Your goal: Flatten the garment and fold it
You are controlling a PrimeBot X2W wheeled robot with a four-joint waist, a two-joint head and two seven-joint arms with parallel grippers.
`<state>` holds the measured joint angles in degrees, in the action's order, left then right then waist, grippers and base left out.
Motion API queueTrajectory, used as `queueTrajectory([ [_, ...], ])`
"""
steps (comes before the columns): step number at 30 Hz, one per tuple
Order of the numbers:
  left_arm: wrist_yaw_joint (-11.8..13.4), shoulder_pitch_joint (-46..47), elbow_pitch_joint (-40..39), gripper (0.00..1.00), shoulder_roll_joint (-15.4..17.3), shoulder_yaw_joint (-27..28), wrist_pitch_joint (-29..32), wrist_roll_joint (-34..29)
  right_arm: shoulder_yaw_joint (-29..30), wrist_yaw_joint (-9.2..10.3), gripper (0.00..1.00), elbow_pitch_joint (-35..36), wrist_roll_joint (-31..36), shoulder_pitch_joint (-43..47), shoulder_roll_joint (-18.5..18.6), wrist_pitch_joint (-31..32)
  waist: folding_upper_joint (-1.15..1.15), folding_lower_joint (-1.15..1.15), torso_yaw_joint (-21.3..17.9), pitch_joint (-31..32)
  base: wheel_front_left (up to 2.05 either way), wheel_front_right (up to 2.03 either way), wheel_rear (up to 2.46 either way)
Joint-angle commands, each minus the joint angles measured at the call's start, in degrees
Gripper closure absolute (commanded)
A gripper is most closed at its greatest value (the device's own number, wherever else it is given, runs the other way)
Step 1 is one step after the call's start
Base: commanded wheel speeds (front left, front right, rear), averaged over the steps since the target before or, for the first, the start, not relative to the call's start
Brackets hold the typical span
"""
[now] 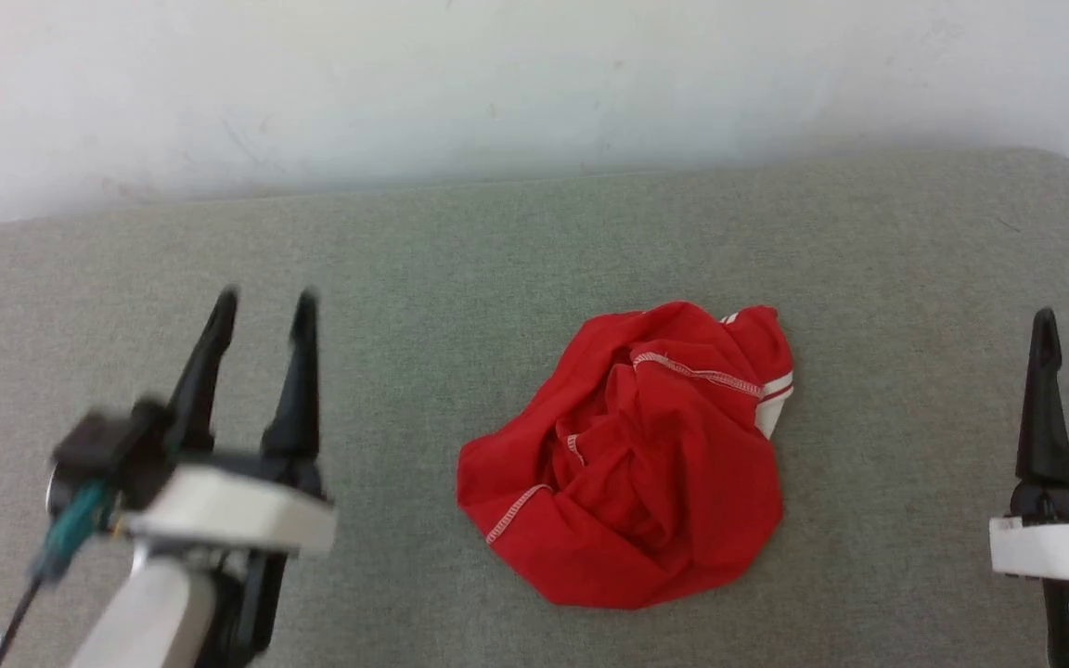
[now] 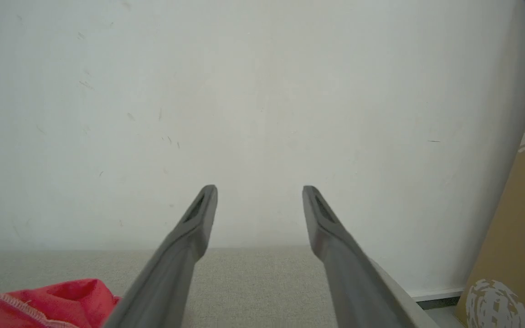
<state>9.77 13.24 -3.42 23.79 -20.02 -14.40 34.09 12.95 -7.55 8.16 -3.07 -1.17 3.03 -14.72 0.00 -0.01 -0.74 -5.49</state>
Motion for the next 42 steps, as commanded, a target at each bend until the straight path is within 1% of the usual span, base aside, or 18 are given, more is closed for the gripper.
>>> queueTrajectory([
  [1,1.0,-5.4,-2.7,0.00,-0.6,2.5,-0.5,-1.8,0.2,0.06,0.00,-0.5,-0.4,1.4,-0.1,-0.3,0.00,0.01,0.6,-0.3,0.00,0.00,0.00],
  [2,1.0,-7.8,-4.2,0.00,-1.5,4.2,-0.5,-2.6,0.3,0.06,0.00,-0.7,-0.5,1.8,-0.1,-0.3,0.00,0.01,0.9,-0.6,0.00,0.00,0.00],
  [4,0.2,-12.2,-5.7,0.00,-3.2,6.9,-0.6,-5.1,0.6,0.06,0.00,-1.4,-0.8,2.6,-0.1,-0.3,0.00,0.01,1.7,-1.1,0.00,0.00,0.00],
  [8,-2.8,-17.9,-4.8,0.00,-8.5,9.7,-0.6,-7.6,0.8,0.06,0.00,-3.5,-2.6,3.5,-0.1,-0.3,0.00,0.01,3.4,-2.0,0.00,0.00,0.00],
  [9,-2.8,-17.9,-4.8,0.00,-8.5,9.7,-0.6,-7.6,0.8,0.06,0.00,-3.5,-2.6,3.5,-0.1,-0.3,0.00,0.01,3.4,-2.0,0.00,0.00,0.00],
  [13,-6.7,-18.0,-3.7,0.00,-13.2,11.8,-0.6,-9.7,0.2,0.06,0.00,-4.9,-4.3,2.6,-0.1,-0.3,0.00,0.01,5.3,-3.2,0.00,0.00,0.00],
  [15,-8.6,-16.9,-2.9,0.00,-14.9,12.7,-0.6,-11.0,-0.9,0.06,0.00,-5.2,-4.6,0.8,-0.1,0.0,0.00,0.01,6.0,-3.9,0.00,0.00,0.00],
  [17,-10.3,-15.8,-2.4,0.00,-16.3,13.8,-0.6,-12.1,-2.6,0.06,0.00,-4.7,-3.5,-1.9,-0.1,2.0,0.00,0.01,6.4,-4.8,0.00,0.00,0.00],
  [21,-13.0,-13.9,-1.4,0.00,-18.2,15.5,-0.6,-13.9,-4.8,0.06,0.00,-4.4,-3.0,-8.9,0.4,9.6,0.00,0.01,7.0,-6.9,0.00,0.00,0.00],
  [25,-14.7,-12.8,-0.2,0.00,-19.5,16.6,-0.6,-14.7,-6.8,0.06,0.00,-6.7,-4.9,-15.2,3.4,20.2,0.00,0.01,7.5,-9.4,0.00,0.00,0.00],
  [28,-15.6,-11.8,0.6,0.00,-20.1,16.9,-0.6,-15.0,-7.0,0.06,0.00,-9.6,-6.4,-18.9,5.0,28.1,0.00,0.01,8.2,-11.3,0.00,0.00,0.00],
  [33,-16.4,-10.2,1.6,0.00,-20.7,17.1,-0.6,-15.0,-8.7,0.06,0.00,-14.2,-9.5,-20.9,6.6,45.0,0.00,0.01,9.4,-13.6,0.00,0.00,0.00],
  [37,-16.8,-9.3,2.3,0.00,-20.8,17.1,-0.6,-15.0,-9.6,0.06,0.00,-15.7,-11.2,-21.0,7.8,54.0,0.00,0.01,10.0,-14.7,0.00,0.00,0.00],
  [40,-16.9,-8.7,2.8,0.00,-20.9,16.9,-0.6,-14.8,-9.6,0.06,0.00,-17.3,-12.2,-20.4,7.5,58.4,0.00,0.01,10.4,-15.2,0.00,0.00,0.00],
  [41,-17.0,-8.5,3.0,0.00,-20.9,16.6,-0.6,-14.6,-9.2,0.06,0.06,-17.9,-12.6,-20.1,7.0,59.7,0.00,0.01,10.5,-15.3,0.00,0.00,0.00],
  [42,-17.0,-8.3,3.3,0.00,-20.9,16.4,-0.6,-14.4,-9.1,0.06,0.51,-18.4,-12.9,-19.9,6.7,60.9,0.00,0.01,10.6,-15.3,0.00,0.00,0.00],
])
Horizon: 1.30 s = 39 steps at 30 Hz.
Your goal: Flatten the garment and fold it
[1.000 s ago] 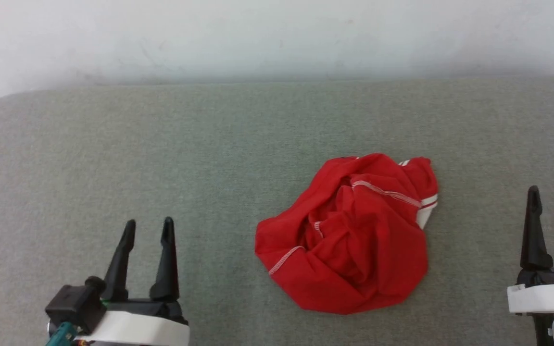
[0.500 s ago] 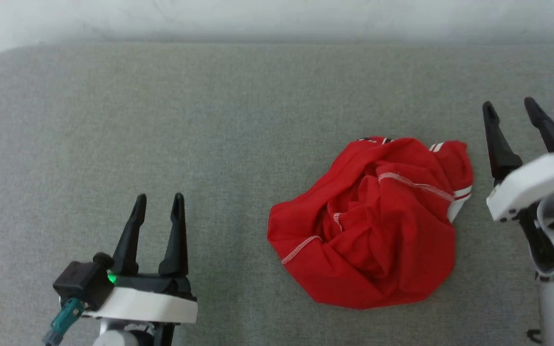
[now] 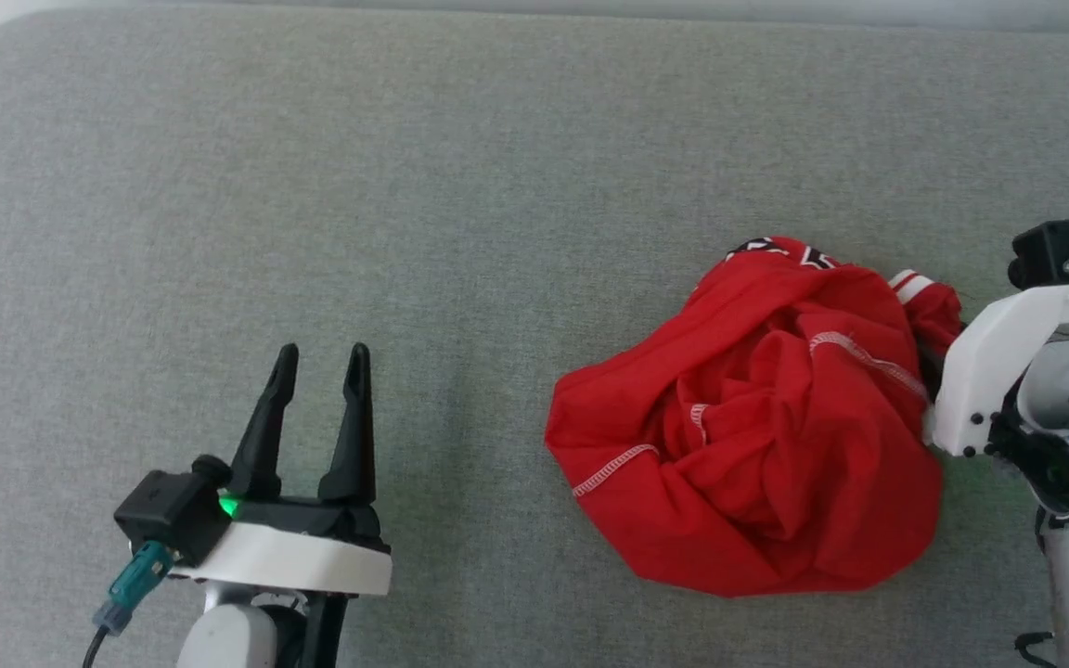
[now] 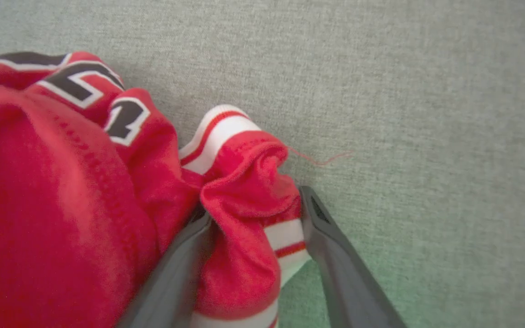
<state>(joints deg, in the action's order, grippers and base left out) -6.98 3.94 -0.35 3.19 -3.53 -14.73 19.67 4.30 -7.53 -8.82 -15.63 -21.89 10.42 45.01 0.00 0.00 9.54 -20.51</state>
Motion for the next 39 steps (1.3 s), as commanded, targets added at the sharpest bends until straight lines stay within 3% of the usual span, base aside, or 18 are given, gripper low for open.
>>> queueTrajectory([
  [1,-0.3,1.2,0.4,0.00,-0.3,-0.2,-0.3,0.3,-0.2,0.04,0.83,-1.7,-0.5,1.0,-1.0,1.8,0.00,0.00,0.4,-0.1,0.00,0.00,0.00],
  [2,-0.3,1.3,0.6,0.00,-0.3,-0.3,-0.3,0.6,0.2,0.04,1.00,-1.7,-0.4,1.0,-1.3,1.8,0.00,0.00,0.3,0.1,0.00,0.00,0.00],
  [7,-0.3,0.8,1.6,0.00,-0.3,0.0,-0.3,1.1,2.4,0.04,1.00,-0.7,2.0,-1.7,-1.2,-2.8,0.00,0.00,-0.7,2.8,0.00,0.00,0.00],
  [12,-0.2,-0.6,2.2,0.00,-0.3,0.5,-0.3,1.2,4.3,0.04,1.00,0.6,5.2,-7.2,2.1,-9.2,0.00,0.00,-1.9,7.4,0.00,0.00,0.00],
  [18,0.4,-2.9,2.2,0.00,-0.3,0.7,-0.3,1.2,5.7,0.04,1.00,4.1,8.2,-12.7,6.8,-12.5,0.00,0.00,-2.4,11.0,0.00,0.00,0.00],
  [22,0.7,-4.2,1.8,0.00,-0.3,1.1,-0.3,1.1,3.9,0.04,1.00,7.1,8.6,-14.1,8.1,-14.3,0.00,0.00,-2.4,12.1,0.00,0.00,0.00],
  [25,0.8,-4.9,1.8,0.00,-0.3,1.4,-0.3,1.1,-1.3,0.04,1.00,8.9,7.6,-12.7,7.3,-15.3,0.00,0.00,-2.5,12.5,0.00,0.00,0.00],
  [30,0.8,-4.8,2.1,0.00,-0.3,0.6,-0.3,1.4,-13.7,0.04,1.00,9.3,3.1,-7.5,2.7,-16.5,0.00,0.00,-2.0,12.2,0.00,0.00,0.00],
  [39,0.6,-3.2,3.9,0.00,-0.3,-1.3,-0.3,2.2,-34.3,0.04,1.00,-1.4,-4.3,-0.8,-4.6,-21.9,0.00,0.00,1.2,10.8,0.00,0.00,0.00],
])
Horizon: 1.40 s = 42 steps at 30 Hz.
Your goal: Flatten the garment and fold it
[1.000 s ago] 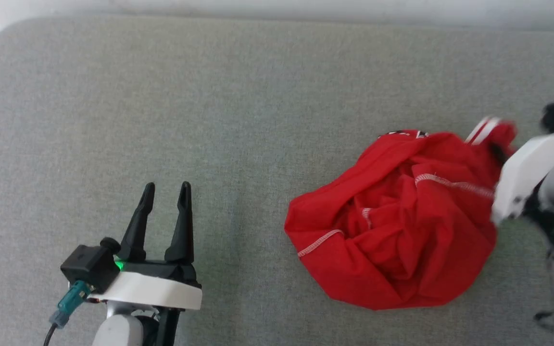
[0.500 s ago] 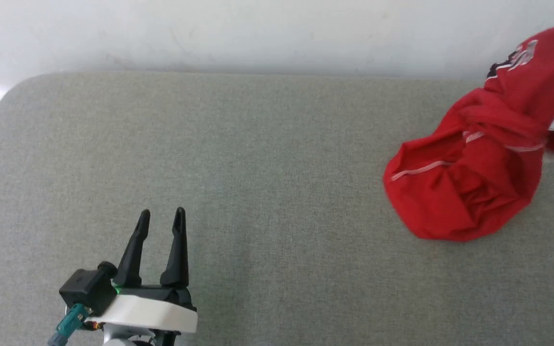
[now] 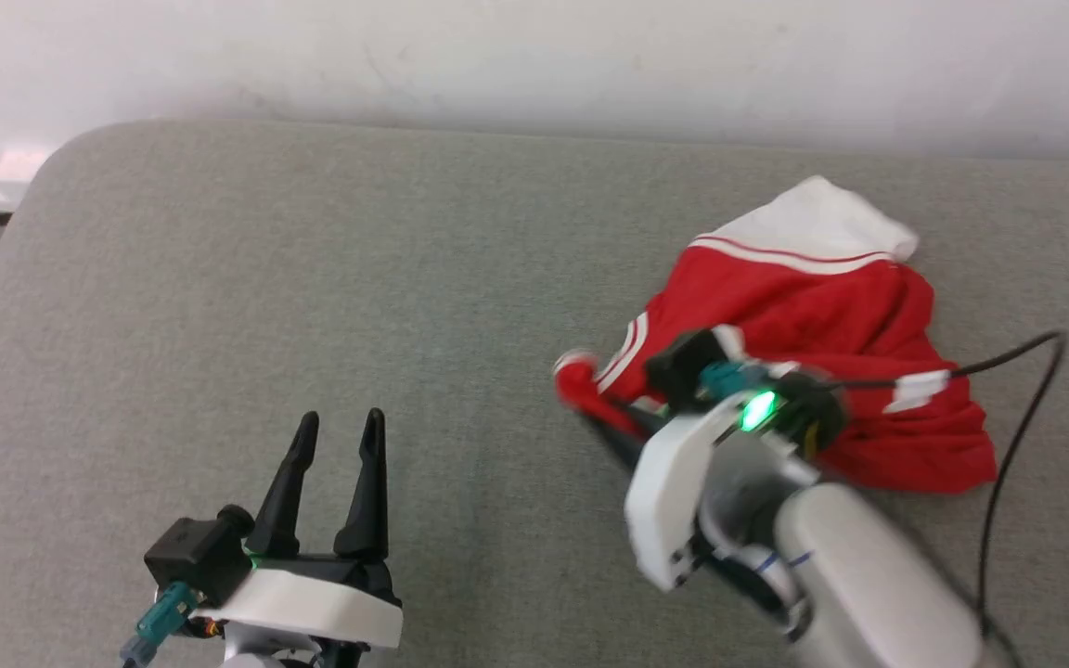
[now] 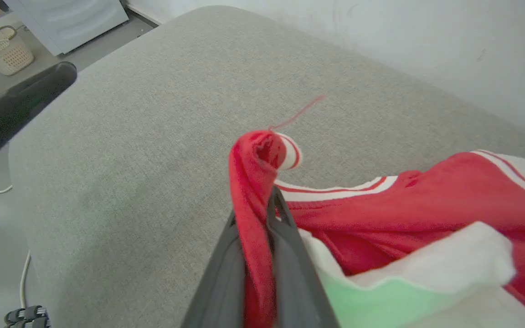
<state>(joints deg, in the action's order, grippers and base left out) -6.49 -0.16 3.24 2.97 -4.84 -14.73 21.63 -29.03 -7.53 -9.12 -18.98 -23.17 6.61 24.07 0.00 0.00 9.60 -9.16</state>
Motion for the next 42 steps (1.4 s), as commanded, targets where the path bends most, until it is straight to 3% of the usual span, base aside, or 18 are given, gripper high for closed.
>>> queueTrajectory([
  [1,0.1,0.9,0.5,0.00,-0.1,0.0,-0.3,0.5,-2.0,0.04,1.00,-2.7,-1.7,0.8,-1.5,-1.8,0.00,0.00,1.5,-0.6,0.00,0.00,0.00],
  [3,0.1,0.8,1.0,0.00,-0.1,-0.1,-0.3,0.7,-4.5,0.04,1.00,-6.0,-2.3,0.8,-2.4,-3.0,0.00,0.00,2.2,-0.7,0.00,0.00,0.00],
  [4,0.1,0.7,1.2,0.00,-0.1,-0.2,-0.3,0.8,-5.4,0.04,0.95,-7.6,-2.7,0.6,-2.8,-3.4,0.00,0.00,2.5,-0.7,0.00,0.00,0.00],
  [5,0.1,0.7,1.4,0.00,-0.1,-0.3,-0.3,0.9,-6.3,0.04,0.64,-9.0,-3.2,0.3,-3.0,-3.9,0.00,0.00,2.8,-0.7,0.00,0.00,0.00],
  [6,0.1,0.7,1.4,0.00,-0.1,-0.3,-0.3,0.9,-6.3,0.04,0.64,-9.0,-3.2,0.3,-3.0,-3.9,0.00,0.00,2.8,-0.7,0.00,0.00,0.00],
  [7,0.1,0.7,1.5,0.00,-0.1,-0.4,-0.3,1.1,-7.1,0.04,0.00,-10.2,-3.6,-0.1,-3.2,-4.3,0.00,0.00,3.0,-0.7,0.00,0.00,0.00],
  [11,0.4,0.5,1.8,0.00,-0.1,-0.6,-0.3,1.5,-6.8,0.04,0.00,-11.4,-6.4,-3.3,-3.6,-6.1,0.00,0.00,3.2,-0.3,0.00,0.00,0.00],
  [15,0.6,0.1,1.5,0.00,-0.1,0.0,-0.3,1.4,-1.4,0.04,0.00,-9.6,-5.7,-6.5,-2.5,-7.7,0.00,0.00,2.6,0.1,0.00,0.00,0.00],
  [20,0.6,0.1,0.9,0.00,-0.1,0.2,-0.3,1.4,8.4,0.04,0.00,-5.4,-1.7,-6.7,3.5,-5.7,0.00,0.00,2.0,-0.6,0.00,0.00,0.00],
  [24,0.5,0.7,0.5,0.00,-0.1,0.0,-0.3,1.6,15.8,0.04,0.00,-2.1,0.9,-2.6,10.1,0.9,0.00,0.00,2.0,-1.7,0.00,0.00,0.00],
  [28,0.4,0.9,0.4,0.00,-0.1,0.3,-0.3,1.5,21.5,0.04,0.00,1.2,1.6,3.6,14.0,6.9,0.00,0.00,1.9,-2.9,0.00,0.00,0.00],
  [32,0.2,1.6,0.6,0.00,-0.1,0.5,-0.3,1.5,24.9,0.04,0.00,2.6,0.5,8.8,14.1,12.1,0.00,0.00,2.0,-4.1,0.00,0.00,0.00],
  [37,-0.1,3.1,0.8,0.00,-0.1,0.1,-0.3,1.2,26.7,0.04,0.00,1.2,0.4,10.7,11.4,12.7,0.00,0.00,2.4,-5.4,0.00,0.00,0.00],
  [38,-0.1,3.4,0.8,0.00,-0.1,0.1,-0.3,1.1,26.9,0.04,0.10,0.8,0.6,10.5,10.9,12.2,0.00,0.00,2.4,-5.6,0.00,0.00,0.00],
  [39,-0.2,3.6,0.8,0.00,-0.1,0.1,-0.3,1.1,27.3,0.04,0.55,0.2,0.8,10.1,10.2,11.6,0.00,0.00,2.3,-5.7,0.00,0.00,0.00],
  [40,-0.2,3.7,0.7,0.00,-0.1,0.2,-0.3,1.1,27.7,0.04,0.64,-0.2,1.1,9.5,9.6,10.9,0.00,0.00,2.1,-5.8,0.00,0.00,0.00],
  [41,-0.2,3.8,0.7,0.00,-0.1,0.3,-0.3,1.0,27.7,0.04,1.00,-0.5,1.5,8.8,9.3,10.0,0.00,0.00,1.9,-5.8,0.00,0.00,0.00],
  [42,-0.3,3.8,0.7,0.00,-0.1,0.4,-0.3,0.9,27.7,0.04,1.00,-0.7,1.9,8.1,9.0,9.3,0.00,0.00,1.5,-5.7,0.00,0.00,0.00],
])
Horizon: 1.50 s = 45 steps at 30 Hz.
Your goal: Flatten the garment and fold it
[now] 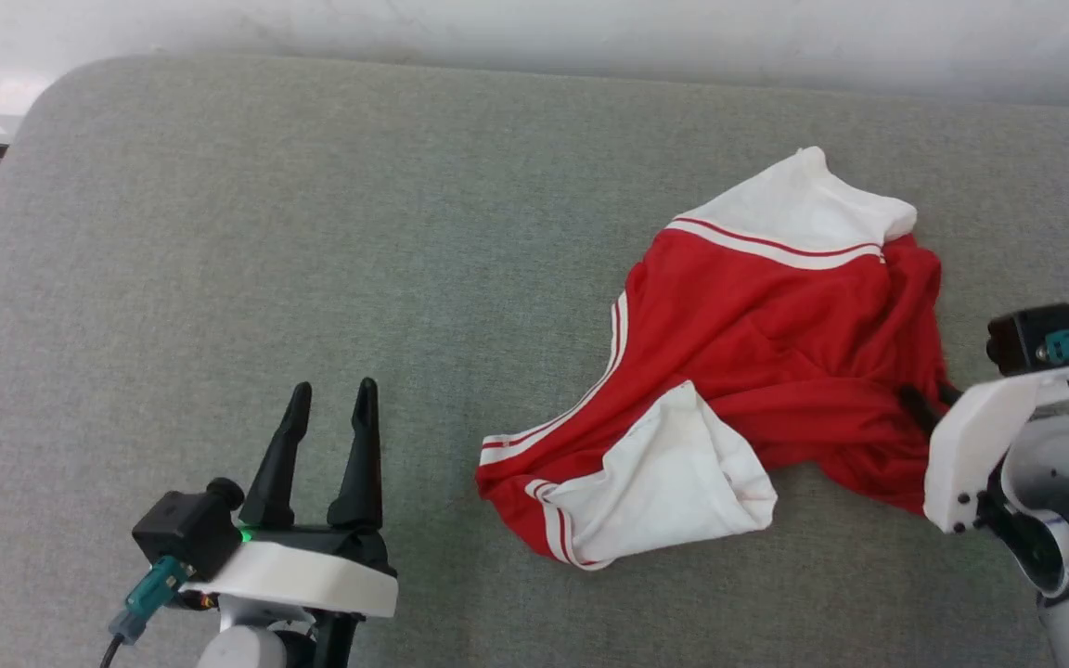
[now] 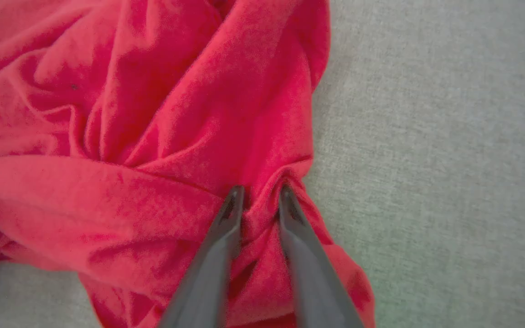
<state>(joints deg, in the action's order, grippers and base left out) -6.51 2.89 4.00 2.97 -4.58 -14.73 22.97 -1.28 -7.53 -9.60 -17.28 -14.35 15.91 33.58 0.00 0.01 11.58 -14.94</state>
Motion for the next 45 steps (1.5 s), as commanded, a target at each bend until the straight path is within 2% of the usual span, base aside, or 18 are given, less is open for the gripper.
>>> queueTrajectory([
  [1,-0.3,0.8,-0.1,0.00,-0.1,0.3,-0.3,-0.5,0.0,0.04,1.00,-0.3,0.3,-1.4,-0.7,-0.8,0.00,-0.01,-0.9,0.1,0.00,0.00,0.00],
  [5,-0.4,0.4,0.0,0.00,-0.1,1.0,-0.3,-0.7,-0.2,0.04,1.00,2.5,-0.3,-4.1,-1.0,-2.6,0.00,-0.01,-2.9,0.8,0.00,0.00,0.00],
  [9,-0.5,0.3,0.0,0.00,-0.1,1.0,-0.3,-0.7,0.0,0.04,1.00,8.8,-2.7,-2.9,-0.1,-1.2,0.00,-0.01,-4.6,1.4,0.00,0.00,0.00],
  [15,-0.5,0.0,0.0,0.00,-0.1,0.3,-0.3,0.2,3.1,0.04,1.00,20.6,-8.2,11.6,1.6,8.8,0.00,-0.01,-6.2,1.3,0.00,0.00,0.00],
  [21,-0.6,0.3,0.1,0.00,-0.1,0.1,-0.3,0.4,5.8,0.04,1.00,27.5,-13.5,29.7,-0.2,20.5,0.00,-0.01,-6.4,0.0,0.00,0.00,0.00],
  [24,-0.6,0.5,0.4,0.00,-0.1,0.4,-0.3,0.1,6.3,0.04,1.00,29.0,-13.2,33.5,-1.2,21.4,0.00,-0.01,-6.5,-0.4,0.00,0.00,0.00],
  [25,-0.6,0.5,0.5,0.00,-0.1,0.4,-0.3,0.1,6.3,0.04,1.00,28.9,-13.0,33.7,-2.0,20.6,0.00,-0.01,-6.6,-0.5,0.00,0.00,0.00],
  [26,-0.7,0.6,0.6,0.00,-0.1,0.4,-0.3,-0.1,6.3,0.04,0.91,28.5,-12.4,33.6,-2.4,19.6,0.00,-0.01,-6.6,-0.5,0.00,0.00,0.00],
  [27,-0.7,0.6,0.8,0.00,-0.1,0.4,-0.3,-0.2,6.0,0.04,0.66,28.1,-11.6,33.1,-2.6,18.1,0.00,-0.01,-6.6,-0.4,0.00,0.00,0.00],
  [28,-0.7,0.6,0.9,0.00,-0.1,0.3,-0.3,-0.3,5.9,0.04,0.00,27.6,-10.8,32.3,-3.0,16.3,0.00,-0.01,-6.5,-0.2,0.00,0.00,0.00],
  [34,-0.8,0.0,1.1,0.00,-0.1,0.9,-0.3,-1.1,5.5,0.04,0.00,27.3,-9.4,25.2,-4.9,3.8,0.00,-0.01,-6.6,1.8,0.00,0.00,0.00],
  [42,-0.8,-1.5,-0.5,0.00,-0.1,1.4,-0.3,-2.2,13.5,0.04,0.00,29.0,2.6,19.5,-11.8,-23.9,0.00,-0.01,-6.2,3.2,0.00,0.00,0.00],
  [43,-0.8,-1.5,-0.5,0.00,-0.1,1.4,-0.3,-2.2,13.5,0.04,0.00,29.0,2.6,19.5,-11.8,-23.9,0.00,-0.01,-6.2,3.2,0.00,0.00,0.00],
  [45,-0.9,-2.2,-1.1,0.00,-0.1,1.4,-0.3,-2.4,14.7,0.04,0.00,27.8,4.7,19.9,-12.7,-30.7,0.00,-0.01,-6.1,3.5,0.00,0.00,0.00],
])
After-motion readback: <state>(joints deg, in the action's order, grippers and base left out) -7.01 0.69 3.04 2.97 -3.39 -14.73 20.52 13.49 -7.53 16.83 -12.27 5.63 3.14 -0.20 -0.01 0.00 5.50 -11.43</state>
